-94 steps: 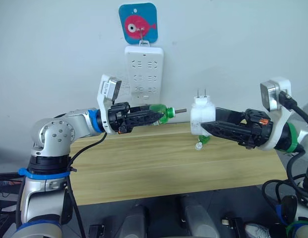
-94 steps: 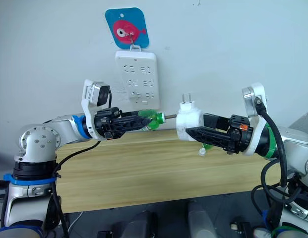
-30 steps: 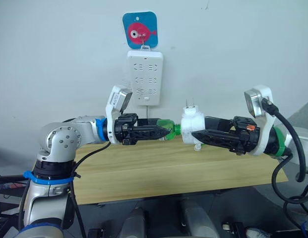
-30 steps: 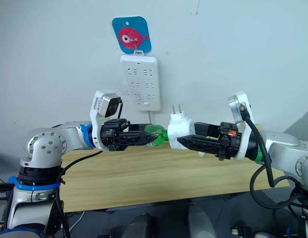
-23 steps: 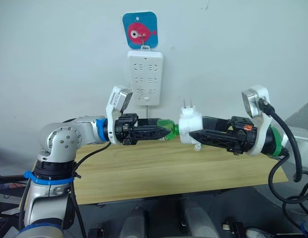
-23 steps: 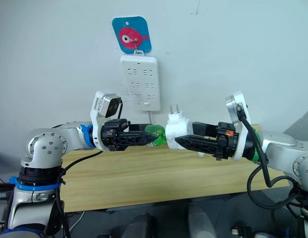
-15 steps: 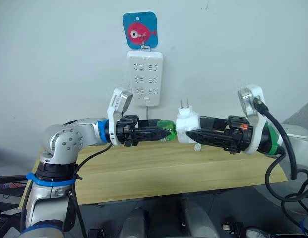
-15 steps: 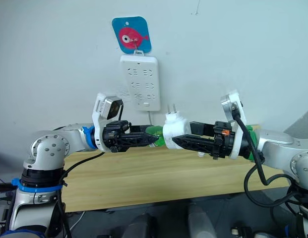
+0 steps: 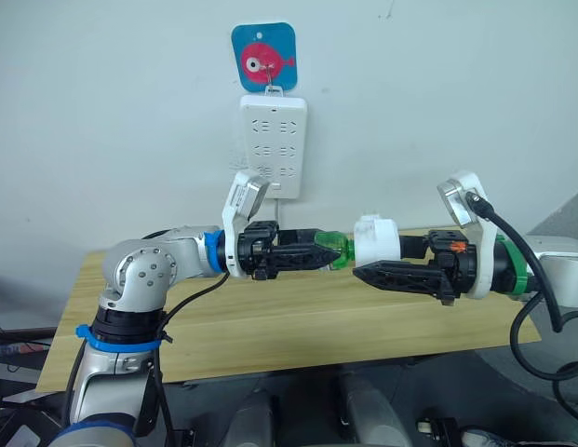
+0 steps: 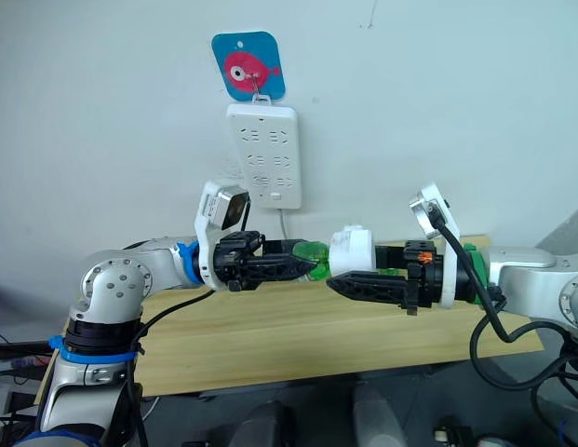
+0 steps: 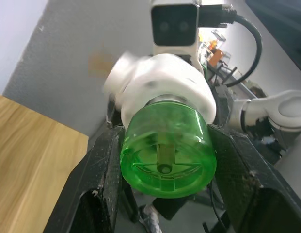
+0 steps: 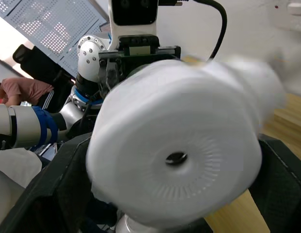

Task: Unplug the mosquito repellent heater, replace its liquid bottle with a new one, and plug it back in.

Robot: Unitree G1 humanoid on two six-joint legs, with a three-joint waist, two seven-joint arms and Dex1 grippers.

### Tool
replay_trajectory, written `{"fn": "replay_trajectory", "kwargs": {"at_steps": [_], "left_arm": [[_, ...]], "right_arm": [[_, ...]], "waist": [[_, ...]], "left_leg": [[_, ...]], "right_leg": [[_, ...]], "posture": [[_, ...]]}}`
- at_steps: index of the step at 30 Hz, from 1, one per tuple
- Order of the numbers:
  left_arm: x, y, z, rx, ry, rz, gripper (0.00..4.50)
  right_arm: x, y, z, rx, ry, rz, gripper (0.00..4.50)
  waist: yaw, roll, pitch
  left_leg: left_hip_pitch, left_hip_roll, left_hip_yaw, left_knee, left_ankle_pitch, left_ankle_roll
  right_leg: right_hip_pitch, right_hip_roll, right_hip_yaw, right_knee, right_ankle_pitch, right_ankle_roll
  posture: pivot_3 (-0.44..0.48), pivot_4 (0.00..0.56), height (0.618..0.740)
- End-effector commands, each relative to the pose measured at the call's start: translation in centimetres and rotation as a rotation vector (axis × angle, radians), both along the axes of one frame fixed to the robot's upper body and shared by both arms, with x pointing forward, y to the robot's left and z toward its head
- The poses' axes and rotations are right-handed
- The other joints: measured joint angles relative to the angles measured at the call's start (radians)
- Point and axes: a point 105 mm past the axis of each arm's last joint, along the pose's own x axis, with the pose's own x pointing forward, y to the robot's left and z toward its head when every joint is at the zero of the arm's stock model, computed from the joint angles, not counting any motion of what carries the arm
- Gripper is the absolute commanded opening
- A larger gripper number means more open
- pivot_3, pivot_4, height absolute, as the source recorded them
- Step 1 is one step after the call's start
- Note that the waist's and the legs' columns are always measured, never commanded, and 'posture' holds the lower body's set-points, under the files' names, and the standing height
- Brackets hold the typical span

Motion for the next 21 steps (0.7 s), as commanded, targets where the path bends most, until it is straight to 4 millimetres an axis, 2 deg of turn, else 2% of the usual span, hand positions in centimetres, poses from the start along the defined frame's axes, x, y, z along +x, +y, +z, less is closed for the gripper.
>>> {"fn": "replay_trajectory", "kwargs": {"at_steps": [1,8,10,12,15,18,21], "left_arm": [[-0.1,0.2,1.2,-0.065,-0.016,0.010,2.33],[1.4,0.3,1.9,-0.121,0.025,0.082,2.33],[1.2,0.2,1.8,-0.115,0.029,0.068,2.33],[0.7,0.2,1.6,-0.090,0.029,0.033,2.33],[0.0,0.4,1.3,-0.048,0.030,-0.024,2.33],[-0.5,0.6,1.3,-0.023,0.038,-0.082,2.33],[-0.7,0.6,1.5,-0.018,0.041,-0.117,2.33]], "right_arm": [[-0.7,-0.3,1.1,0.003,-0.032,0.023,4.50],[-3.3,-1.7,-1.1,-0.199,-0.113,0.101,4.50],[-3.4,-2.5,-1.6,-0.227,-0.137,0.091,4.13],[-2.1,-3.7,-1.7,-0.267,-0.200,0.015,3.53],[0.2,-4.9,-1.2,-0.291,-0.308,-0.075,2.37],[2.1,-5.2,-1.1,-0.310,-0.394,-0.113,1.23],[3.8,-4.5,-1.7,-0.314,-0.457,-0.109,0.11]], "waist": [[0.000,0.000,0.000],[0.004,0.000,0.000],[0.004,-0.001,-0.001],[0.003,-0.001,-0.001],[0.000,-0.001,-0.001],[-0.004,-0.001,-0.001],[-0.005,-0.001,-0.001]], "left_leg": [[0.000,0.000,0.000,0.000,0.000,0.000],[0.000,0.000,-0.001,0.000,0.000,0.000],[0.000,0.000,0.000,0.000,0.000,0.000],[0.000,0.000,0.000,0.000,0.000,0.000],[0.001,0.000,0.001,0.000,0.000,0.000],[0.002,0.001,0.002,0.000,0.000,0.000],[0.002,0.001,0.001,0.000,0.000,-0.001]], "right_leg": [[0.000,0.000,0.000,0.000,0.000,0.000],[0.000,0.003,-0.001,0.000,0.000,0.000],[0.001,0.003,0.000,0.000,0.000,0.000],[0.001,0.003,0.000,0.000,0.000,0.000],[0.001,0.004,0.001,0.000,0.000,0.000],[0.000,0.005,0.001,0.000,0.000,0.000],[0.001,0.005,0.001,0.000,0.000,0.000]], "posture": [[-0.157,0.145,0.730],[-0.164,0.145,0.730],[-0.168,0.145,0.730],[-0.172,0.145,0.730],[-0.184,0.144,0.730],[-0.191,0.143,0.730],[-0.196,0.142,0.730]]}}
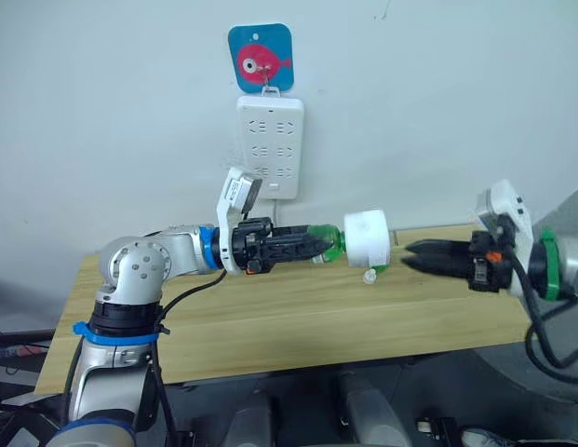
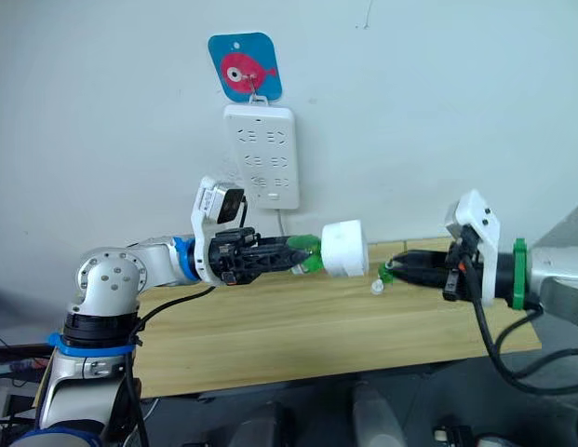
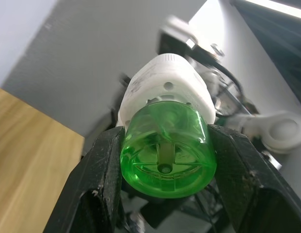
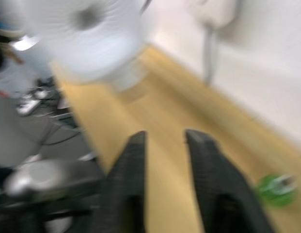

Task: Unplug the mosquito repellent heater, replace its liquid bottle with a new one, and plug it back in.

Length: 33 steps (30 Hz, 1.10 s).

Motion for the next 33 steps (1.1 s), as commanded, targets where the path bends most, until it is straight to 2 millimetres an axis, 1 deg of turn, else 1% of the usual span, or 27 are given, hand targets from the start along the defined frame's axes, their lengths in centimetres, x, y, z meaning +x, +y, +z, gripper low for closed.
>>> {"fn": "replay_trajectory", "kwargs": {"at_steps": [1,4,5,7,8,10,14,18,21,25,27,31,33], "left_arm": [[-0.9,-0.3,1.3,-0.026,-0.039,-0.083,2.33],[-0.8,-0.4,1.4,-0.029,-0.038,-0.090,2.33],[-0.8,-0.4,1.4,-0.029,-0.039,-0.088,2.33],[-0.3,-0.5,1.4,-0.035,-0.043,-0.050,2.33],[0.0,-0.5,1.4,-0.034,-0.051,-0.029,2.33],[0.4,-0.5,1.3,-0.040,-0.055,0.006,2.33],[1.2,-0.5,1.1,-0.038,-0.071,0.065,2.33],[2.0,-0.8,0.4,-0.002,-0.130,0.124,2.33],[2.0,-1.1,-0.1,0.027,-0.176,0.125,2.33],[1.1,-1.2,-0.8,0.070,-0.234,0.070,2.33],[0.8,-1.2,-0.9,0.071,-0.235,0.052,2.33],[0.2,-0.9,-1.0,0.067,-0.221,0.013,2.33],[0.0,-0.8,-0.9,0.056,-0.202,0.003,2.33]], "right_arm": [[1.5,1.0,-0.4,-0.021,-0.087,0.035,0.00],[1.9,2.0,-0.8,-0.008,-0.096,0.076,0.00],[1.4,2.8,-0.7,0.021,-0.081,0.120,0.00],[-0.5,4.6,-0.1,0.094,-0.030,0.226,0.00],[-1.2,5.0,0.1,0.114,-0.013,0.253,0.00],[-2.1,5.2,0.6,0.130,0.003,0.274,0.00],[-3.5,5.4,1.7,0.179,0.043,0.295,0.00],[-4.2,5.9,2.7,0.224,0.063,0.301,0.00],[-3.7,6.2,3.8,0.276,0.054,0.267,0.00],[-1.8,6.4,5.3,0.325,0.023,0.184,0.00],[-0.8,6.5,5.8,0.331,0.002,0.138,0.00],[0.7,6.1,6.1,0.309,-0.030,0.063,0.00],[1.1,5.7,6.0,0.292,-0.039,0.047,0.00]], "waist": [[-0.001,0.000,0.000],[-0.002,0.000,0.000],[-0.001,0.000,0.000],[0.000,0.000,0.000],[0.000,0.000,0.000],[0.001,0.000,0.000],[0.003,0.000,0.000],[0.003,0.000,0.000],[0.002,0.000,0.000],[0.000,0.000,0.000],[0.000,0.000,0.000],[0.000,0.000,0.000],[0.001,0.000,0.000]], "left_leg": [[0.000,0.000,0.000,0.000,0.000,0.000],[0.000,0.000,0.000,0.000,0.001,-0.001],[0.000,0.000,0.000,0.000,0.001,-0.001],[-0.001,0.000,-0.001,0.000,0.001,-0.002],[-0.001,-0.001,-0.001,0.000,0.001,-0.001],[-0.001,0.000,-0.003,0.000,0.001,-0.001],[-0.001,-0.001,-0.003,0.001,0.000,-0.001],[-0.001,-0.001,-0.003,0.000,0.000,0.000],[-0.001,-0.001,-0.002,0.000,0.000,0.000],[-0.001,-0.001,-0.002,0.000,0.000,0.000],[-0.001,-0.001,-0.002,0.000,0.000,0.000],[-0.001,-0.001,-0.002,0.000,0.000,0.000],[-0.002,-0.001,-0.002,0.000,0.000,0.000]], "right_leg": [[0.000,0.000,0.000,0.000,0.000,0.000],[0.000,-0.001,0.001,0.000,0.000,0.000],[0.000,-0.001,0.000,0.000,0.000,0.000],[0.000,-0.002,0.000,0.000,0.000,0.000],[0.000,-0.003,0.000,0.000,0.000,0.000],[0.000,-0.006,-0.001,0.000,0.000,0.000],[0.000,-0.007,-0.002,0.000,0.000,0.000],[0.000,-0.007,-0.002,0.000,0.000,0.000],[0.000,-0.007,-0.001,0.000,0.000,0.000],[0.000,-0.007,-0.001,0.000,0.000,0.000],[0.000,-0.007,-0.001,0.000,0.000,0.000],[0.000,-0.007,-0.001,0.000,0.000,0.000],[0.000,-0.007,-0.001,0.000,0.000,0.000]], "posture": [[-0.196,0.142,0.730],[-0.196,0.141,0.730],[-0.196,0.141,0.730],[-0.196,0.141,0.730],[-0.181,0.144,0.730],[-0.179,0.144,0.730],[-0.183,0.144,0.730],[-0.185,0.144,0.730],[-0.185,0.144,0.730],[-0.185,0.144,0.730],[-0.185,0.144,0.730],[-0.182,0.140,0.730],[-0.182,0.140,0.730]]}}
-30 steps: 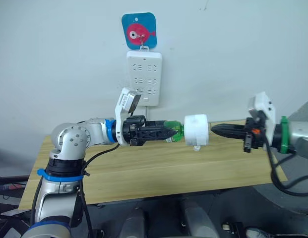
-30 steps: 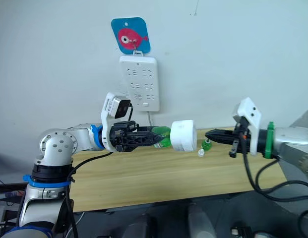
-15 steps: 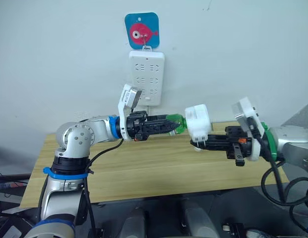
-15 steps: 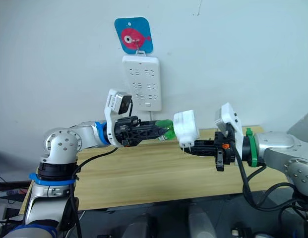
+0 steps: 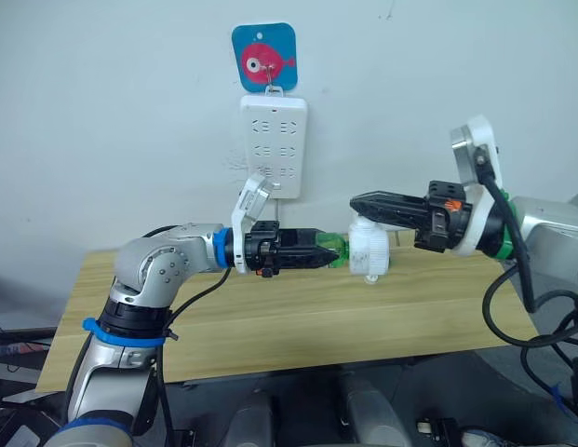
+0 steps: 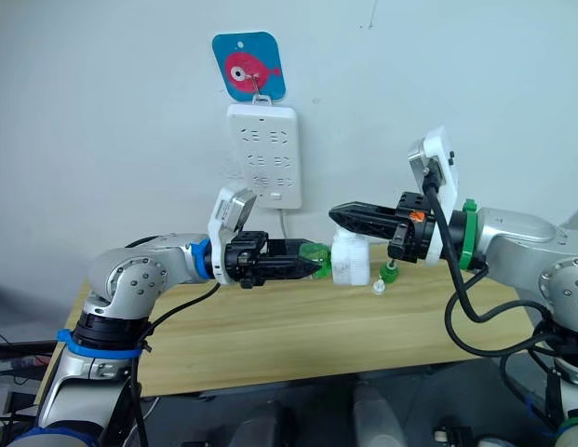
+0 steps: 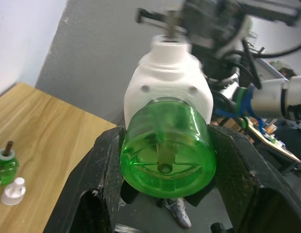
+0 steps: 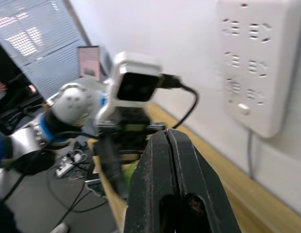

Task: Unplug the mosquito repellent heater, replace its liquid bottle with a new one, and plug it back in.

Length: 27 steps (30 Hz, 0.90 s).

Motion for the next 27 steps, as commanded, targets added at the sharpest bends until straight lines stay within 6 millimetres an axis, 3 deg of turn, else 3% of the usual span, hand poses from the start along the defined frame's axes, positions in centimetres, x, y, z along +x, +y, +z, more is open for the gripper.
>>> {"fn": "replay_trajectory", "kwargs": {"at_steps": [1,10,17,27], "left_arm": [[-1.1,0.1,1.0,-0.037,-0.015,-0.063,2.33],[-1.8,0.7,1.7,-0.087,0.070,-0.122,2.33],[-2.6,0.8,2.7,-0.116,0.128,-0.189,2.33],[-1.8,0.7,3.3,-0.161,0.157,-0.136,2.33]], "right_arm": [[0.5,-0.6,0.7,-0.023,-0.046,-0.033,0.00],[-1.5,-0.9,-1.3,-0.147,-0.027,0.109,0.00],[-1.4,-0.8,-3.6,-0.158,0.040,0.111,0.00],[-2.6,-0.7,-4.8,-0.144,0.130,0.154,0.00]], "waist": [[0.001,0.000,0.000],[0.000,0.000,0.000],[0.000,0.000,0.000],[0.001,0.000,0.000]], "left_leg": [[0.000,0.000,0.000,0.000,0.000,0.000],[0.000,0.000,0.000,0.000,0.000,0.000],[0.000,0.000,-0.001,0.000,0.000,0.000],[0.000,0.000,-0.001,0.000,0.000,0.000]], "right_leg": [[0.000,0.000,0.000,0.000,0.000,0.000],[0.000,0.000,-0.001,0.000,0.000,0.000],[0.000,0.000,-0.001,0.000,0.000,0.000],[0.000,0.000,-0.001,0.000,0.000,0.000]], "posture": [[-0.182,0.140,0.730],[-0.187,0.140,0.730],[-0.187,0.141,0.730],[-0.182,0.143,0.730]]}}
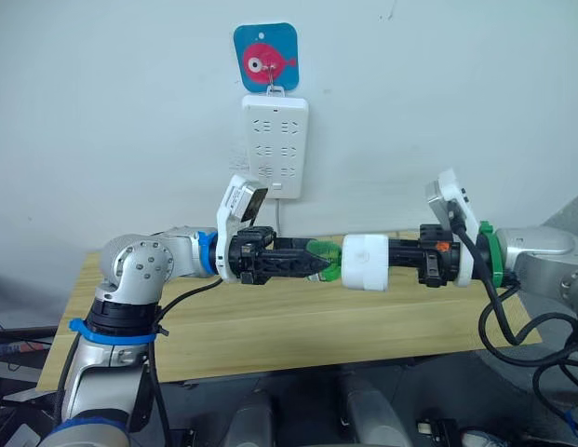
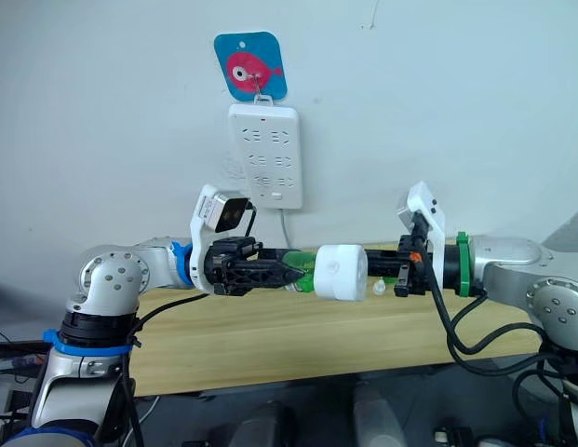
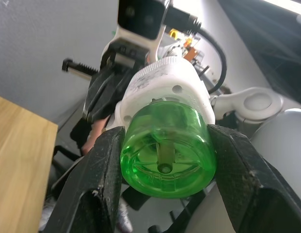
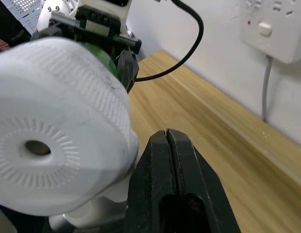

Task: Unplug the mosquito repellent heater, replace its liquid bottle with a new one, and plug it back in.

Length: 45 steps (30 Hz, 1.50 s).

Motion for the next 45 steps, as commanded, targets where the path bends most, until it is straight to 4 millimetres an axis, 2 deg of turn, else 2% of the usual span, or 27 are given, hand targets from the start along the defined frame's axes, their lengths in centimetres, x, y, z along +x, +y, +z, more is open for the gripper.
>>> {"fn": "replay_trajectory", "kwargs": {"at_steps": [1,13,20,28,31,35,37,38,40,42,45], "left_arm": [[0.2,0.1,1.7,-0.053,-0.035,0.013,2.33],[1.3,-0.4,2.3,-0.090,-0.005,0.083,2.31],[1.1,-0.2,2.1,-0.073,-0.003,0.079,2.30],[1.1,0.0,2.3,-0.077,0.005,0.079,2.30],[1.1,0.2,2.3,-0.068,0.001,0.079,2.30],[1.2,0.5,2.4,-0.063,-0.005,0.087,2.30],[1.3,0.5,2.4,-0.062,-0.006,0.090,2.30],[1.3,0.5,2.4,-0.062,-0.007,0.090,2.30],[1.3,0.5,2.3,-0.061,-0.005,0.091,2.30],[1.3,0.5,2.2,-0.059,-0.004,0.093,2.30],[1.4,0.6,2.1,-0.053,-0.007,0.093,2.30]], "right_arm": [[-1.3,0.2,0.5,0.012,0.005,0.048,0.00],[-2.9,0.7,0.6,0.095,0.087,0.051,0.00],[-2.5,0.6,1.2,0.131,0.097,0.014,0.00],[-1.5,-1.1,0.0,0.016,0.060,-0.068,0.00],[-0.8,-2.8,-0.7,-0.063,0.015,-0.124,0.55],[-0.2,-5.2,-0.8,-0.136,-0.035,-0.178,1.93],[-0.5,-6.2,-0.4,-0.151,-0.036,-0.173,2.64],[-1.1,-6.4,-0.1,-0.145,-0.024,-0.145,3.17],[-2.3,-6.0,1.0,-0.096,0.000,-0.076,3.67],[-3.2,-5.4,2.0,-0.049,0.009,-0.025,4.44],[-3.5,-4.4,3.1,0.007,-0.018,-0.011,4.50]], "waist": [[0.000,0.000,0.000],[0.001,0.000,0.000],[0.000,0.000,0.000],[0.000,0.000,0.000],[0.001,0.000,0.000],[0.001,0.000,0.000],[0.002,0.000,0.000],[0.002,0.000,0.000],[0.002,0.000,0.000],[0.001,0.000,0.000],[-0.001,0.000,0.000]], "left_leg": [[0.000,0.000,0.000,0.000,0.000,0.000],[0.000,0.000,0.000,0.000,0.000,0.000],[0.000,0.000,0.000,0.000,0.000,0.000],[0.000,0.000,0.000,0.000,0.000,0.000],[0.000,0.000,0.000,0.000,0.000,0.000],[0.000,0.000,0.001,0.000,0.000,0.000],[0.000,0.000,0.001,0.000,0.000,0.000],[0.000,0.000,0.001,0.000,0.000,0.000],[0.000,0.000,0.001,0.000,0.000,0.000],[0.000,0.000,0.001,0.000,0.000,0.000],[0.001,0.000,0.001,0.000,0.000,0.000]], "right_leg": [[0.000,0.000,0.000,0.000,0.000,0.000],[0.000,0.000,0.000,0.000,0.000,0.000],[0.000,0.001,0.000,0.000,0.000,0.000],[0.000,0.003,0.000,0.000,0.000,0.000],[0.000,0.005,0.000,0.000,0.000,0.000],[0.000,0.005,0.001,0.000,0.000,0.000],[0.000,0.005,0.001,0.000,0.000,0.000],[0.000,0.005,0.001,0.000,0.000,0.000],[0.000,0.005,0.001,0.000,0.000,0.000],[0.000,0.006,0.001,0.000,0.000,0.000],[0.001,0.006,0.001,0.000,0.000,0.000]], "posture": [[-0.182,0.143,0.730],[-0.186,0.144,0.730],[-0.186,0.143,0.730],[-0.188,0.141,0.730],[-0.188,0.141,0.730],[-0.188,0.141,0.730],[-0.188,0.141,0.730],[-0.188,0.141,0.730],[-0.200,0.141,0.730],[-0.200,0.141,0.730],[-0.205,0.140,0.730]]}}
